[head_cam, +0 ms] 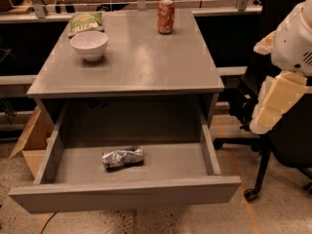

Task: Pick redbull can from top drawer and place on counter

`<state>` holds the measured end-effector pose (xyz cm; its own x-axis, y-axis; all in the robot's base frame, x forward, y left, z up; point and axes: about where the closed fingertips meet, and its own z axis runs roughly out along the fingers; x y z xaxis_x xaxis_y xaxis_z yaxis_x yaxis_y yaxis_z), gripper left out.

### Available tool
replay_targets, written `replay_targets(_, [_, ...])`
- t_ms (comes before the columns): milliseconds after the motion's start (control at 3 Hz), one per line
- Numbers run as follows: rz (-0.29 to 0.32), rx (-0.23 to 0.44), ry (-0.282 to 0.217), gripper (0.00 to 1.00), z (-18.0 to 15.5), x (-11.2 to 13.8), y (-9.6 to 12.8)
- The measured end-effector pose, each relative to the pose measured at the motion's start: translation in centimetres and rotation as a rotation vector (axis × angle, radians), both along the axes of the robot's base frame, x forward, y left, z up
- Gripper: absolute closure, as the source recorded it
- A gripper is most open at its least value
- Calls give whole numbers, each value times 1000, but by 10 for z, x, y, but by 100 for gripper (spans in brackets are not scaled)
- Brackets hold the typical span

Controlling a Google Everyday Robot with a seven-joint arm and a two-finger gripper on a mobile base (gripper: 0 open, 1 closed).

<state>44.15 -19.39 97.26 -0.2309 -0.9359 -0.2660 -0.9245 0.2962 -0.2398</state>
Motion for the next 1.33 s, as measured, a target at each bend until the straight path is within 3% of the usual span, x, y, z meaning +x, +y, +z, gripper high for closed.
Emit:
replay_targets(333, [114,113,4,0,-8,-6,87])
replay_targets(667, [204,173,12,0,-12,-17,152])
replay_targets(1000, [204,173,12,0,-12,-17,152])
replay_targets(1333, [220,182,48,0,-43,-4,174])
